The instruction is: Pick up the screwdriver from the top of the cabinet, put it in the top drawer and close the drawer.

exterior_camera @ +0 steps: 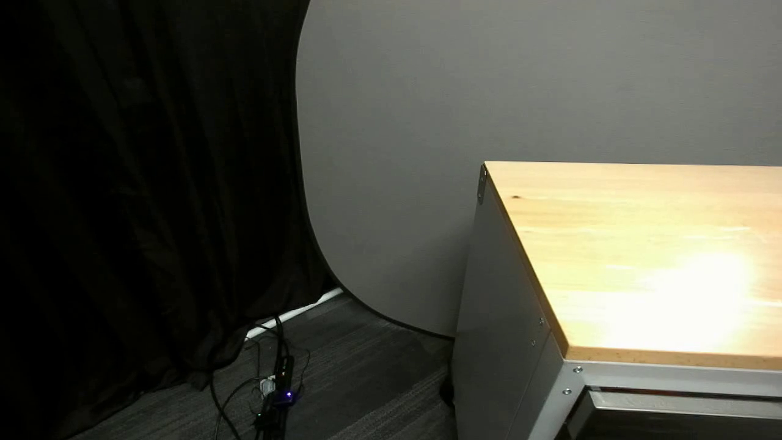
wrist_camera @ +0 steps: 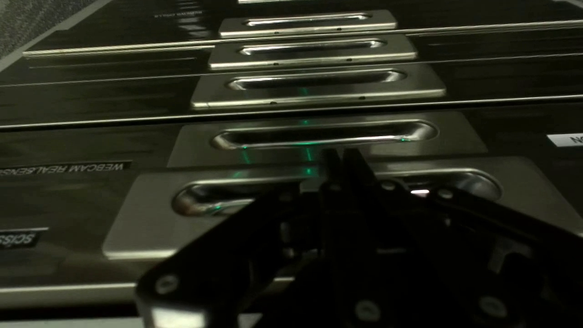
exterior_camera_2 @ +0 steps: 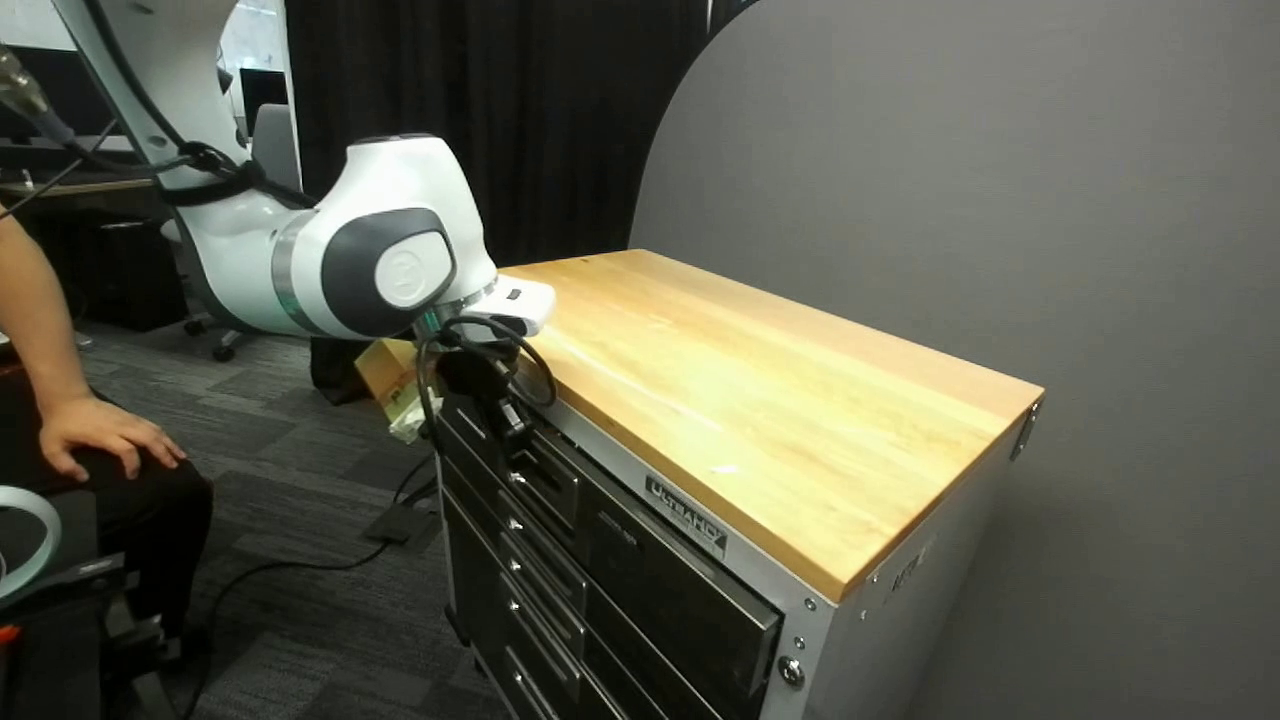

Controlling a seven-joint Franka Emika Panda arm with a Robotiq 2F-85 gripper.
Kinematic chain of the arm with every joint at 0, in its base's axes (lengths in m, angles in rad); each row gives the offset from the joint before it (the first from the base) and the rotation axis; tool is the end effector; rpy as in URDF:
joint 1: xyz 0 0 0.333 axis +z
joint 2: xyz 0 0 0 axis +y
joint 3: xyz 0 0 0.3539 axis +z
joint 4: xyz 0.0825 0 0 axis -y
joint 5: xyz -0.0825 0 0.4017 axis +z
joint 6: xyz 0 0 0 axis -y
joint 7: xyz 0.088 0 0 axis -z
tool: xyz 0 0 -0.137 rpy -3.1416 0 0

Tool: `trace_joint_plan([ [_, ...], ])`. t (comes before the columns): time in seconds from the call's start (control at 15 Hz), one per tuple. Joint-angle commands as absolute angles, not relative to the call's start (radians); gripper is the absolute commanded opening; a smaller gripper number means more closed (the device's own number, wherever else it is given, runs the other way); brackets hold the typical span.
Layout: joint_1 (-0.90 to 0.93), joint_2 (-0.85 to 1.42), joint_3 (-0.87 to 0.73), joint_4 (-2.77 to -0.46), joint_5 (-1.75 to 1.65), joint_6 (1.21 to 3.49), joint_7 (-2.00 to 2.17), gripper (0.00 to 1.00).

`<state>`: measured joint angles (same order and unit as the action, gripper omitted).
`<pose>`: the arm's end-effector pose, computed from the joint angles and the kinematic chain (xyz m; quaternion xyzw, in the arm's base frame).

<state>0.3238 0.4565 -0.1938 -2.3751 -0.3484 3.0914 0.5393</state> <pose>0.5403 0.0935 0.1480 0.9895 -0.0162 0.1413 0.0270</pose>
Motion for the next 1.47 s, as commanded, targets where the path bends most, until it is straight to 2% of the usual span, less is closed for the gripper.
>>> trace_joint_plan([
  [0.0, 0.431, 0.484, -0.312, -2.348, -0.379, 3.196, 0.587, 0.11],
  [0.33, 0.571, 0.506, -0.443, -2.372, -0.352, 3.295, 0.589, 0.09],
  [0.6, 0.645, 0.506, -0.51, -2.385, -0.345, 3.293, 0.585, 0.11],
  [0.8, 0.664, 0.453, -0.531, -2.399, -0.364, 3.166, 0.557, 0.09],
  [1.0, 0.697, 0.373, -0.564, -2.407, -0.377, 3.04, 0.542, 0.11],
  [1.27, 0.634, 0.209, -0.469, -2.406, -0.318, 2.774, 0.432, 0.1],
  [1.4, 0.54, 0.14, -0.356, -2.381, -0.332, 2.615, 0.428, 0.1],
])
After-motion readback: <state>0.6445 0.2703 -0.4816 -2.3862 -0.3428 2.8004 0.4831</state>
